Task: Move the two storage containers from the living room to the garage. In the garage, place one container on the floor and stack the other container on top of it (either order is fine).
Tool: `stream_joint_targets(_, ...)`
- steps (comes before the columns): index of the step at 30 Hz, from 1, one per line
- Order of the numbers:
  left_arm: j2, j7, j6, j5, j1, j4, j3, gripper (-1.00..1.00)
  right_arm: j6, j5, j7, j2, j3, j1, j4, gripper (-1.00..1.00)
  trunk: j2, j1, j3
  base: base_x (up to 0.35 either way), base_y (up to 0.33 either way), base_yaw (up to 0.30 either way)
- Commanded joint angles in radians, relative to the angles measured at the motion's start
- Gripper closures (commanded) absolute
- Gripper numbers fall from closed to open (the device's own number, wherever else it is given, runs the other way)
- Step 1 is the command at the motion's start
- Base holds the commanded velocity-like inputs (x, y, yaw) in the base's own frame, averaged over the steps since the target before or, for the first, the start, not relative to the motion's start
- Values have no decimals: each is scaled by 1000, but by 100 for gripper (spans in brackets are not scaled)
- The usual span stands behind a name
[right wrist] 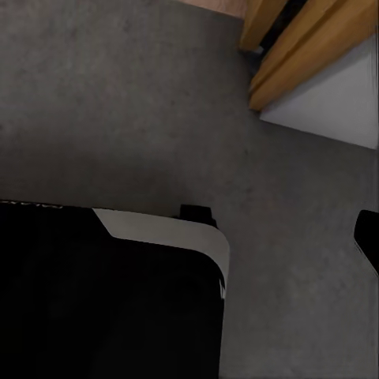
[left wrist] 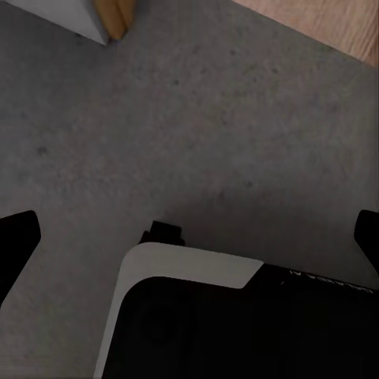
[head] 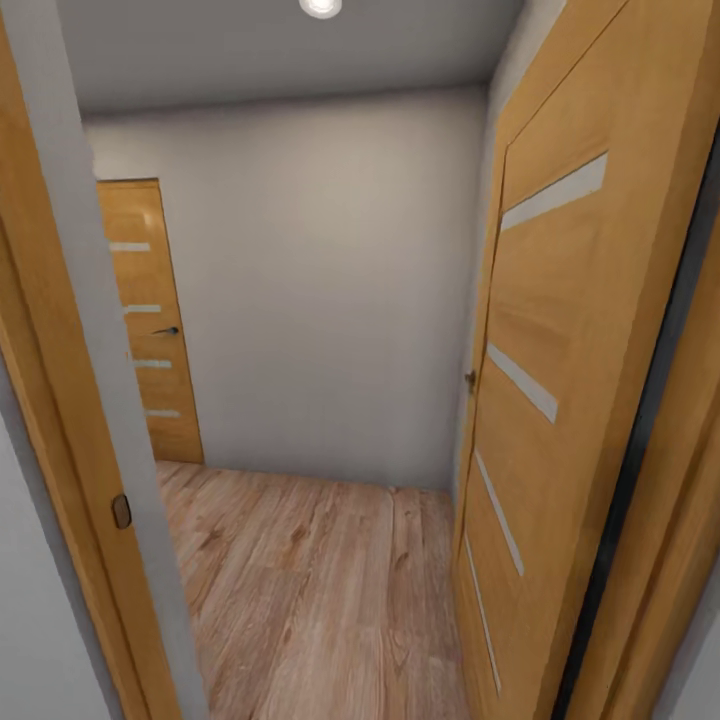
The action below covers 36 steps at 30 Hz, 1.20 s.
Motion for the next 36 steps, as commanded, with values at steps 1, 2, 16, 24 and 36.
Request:
stream_joint_targets(1,0,1,-3,8,-1,1,-9,-100,-5,-8,0,0,8,-1,3,-100,-1,1,-1,321,0,0)
stream_joint_targets(2,0,1,-3,8,-1,1,-9,-100,-5,-8,0,-1,8,-1,3,-100,-1,1,-1,321,0,0)
stream_joint_targets(16,0,1,-7,8,-1,1,-9,-100,-10,-9,0,-2,6,-1,3,-100,-1,1,-1,291,0,0)
stream_joint_targets(24,-1,1,-9,8,-1,1,-9,-100,-9,-9,0,-3,7,-1,3,-100,-1,1,-1,35,0,0)
stream_joint_targets(36,-2,1,-9,8,-1,1,-9,-100,-10,-9,0,-2,7,-1,3,-100,-1,1,-1,1,104,0)
